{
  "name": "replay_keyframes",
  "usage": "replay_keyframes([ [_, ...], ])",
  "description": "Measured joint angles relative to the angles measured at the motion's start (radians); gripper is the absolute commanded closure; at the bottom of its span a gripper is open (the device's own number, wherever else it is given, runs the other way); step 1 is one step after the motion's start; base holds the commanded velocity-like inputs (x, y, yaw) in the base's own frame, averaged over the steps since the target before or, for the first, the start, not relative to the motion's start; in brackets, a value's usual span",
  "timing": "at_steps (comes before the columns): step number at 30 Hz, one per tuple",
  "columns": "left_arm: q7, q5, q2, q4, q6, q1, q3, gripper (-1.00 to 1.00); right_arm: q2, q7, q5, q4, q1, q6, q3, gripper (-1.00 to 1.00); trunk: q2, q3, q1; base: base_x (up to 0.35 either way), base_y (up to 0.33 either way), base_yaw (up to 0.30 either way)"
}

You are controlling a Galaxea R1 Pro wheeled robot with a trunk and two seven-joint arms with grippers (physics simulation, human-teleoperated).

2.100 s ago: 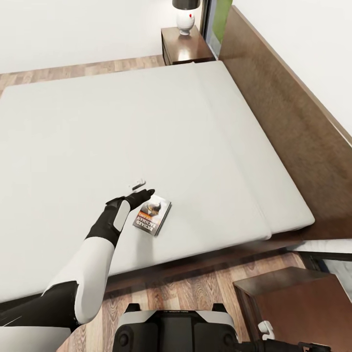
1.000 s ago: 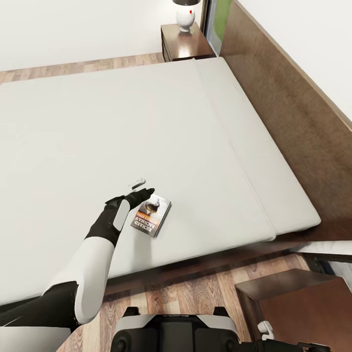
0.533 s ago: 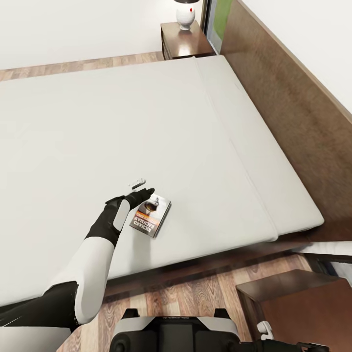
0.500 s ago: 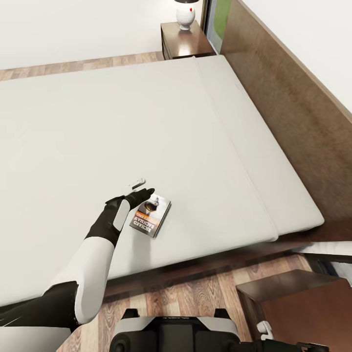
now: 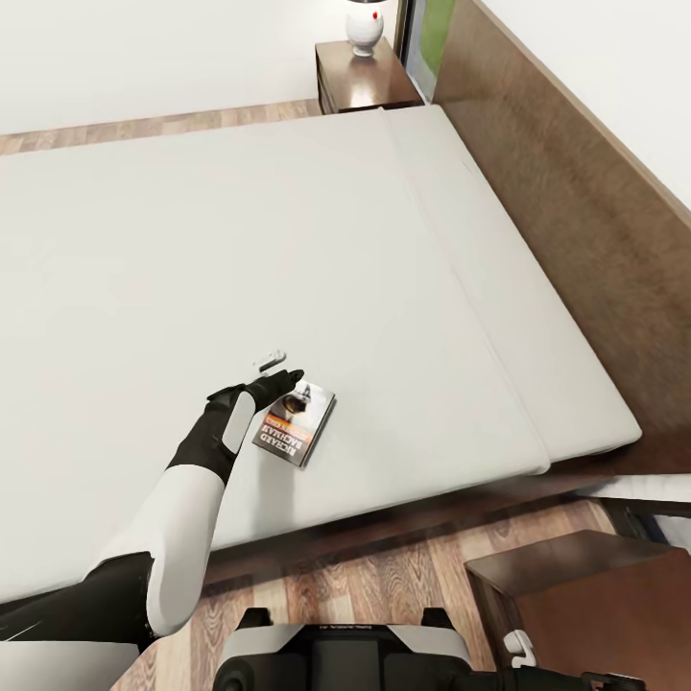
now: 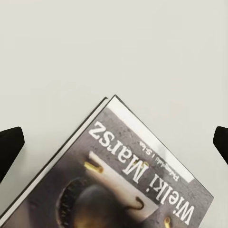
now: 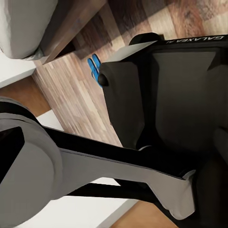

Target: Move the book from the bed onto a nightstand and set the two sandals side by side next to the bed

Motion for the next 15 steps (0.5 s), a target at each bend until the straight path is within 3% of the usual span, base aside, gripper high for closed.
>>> replay_keyframes([
  [15,0.0,0.0,0.0,0.0,0.001,0.0,0.0,-1.0,0.0,-0.001,0.0,0.0,0.0,0.0,0.0,-1.0,-0.098,-0.044,0.054,0.0,0.0,0.0],
])
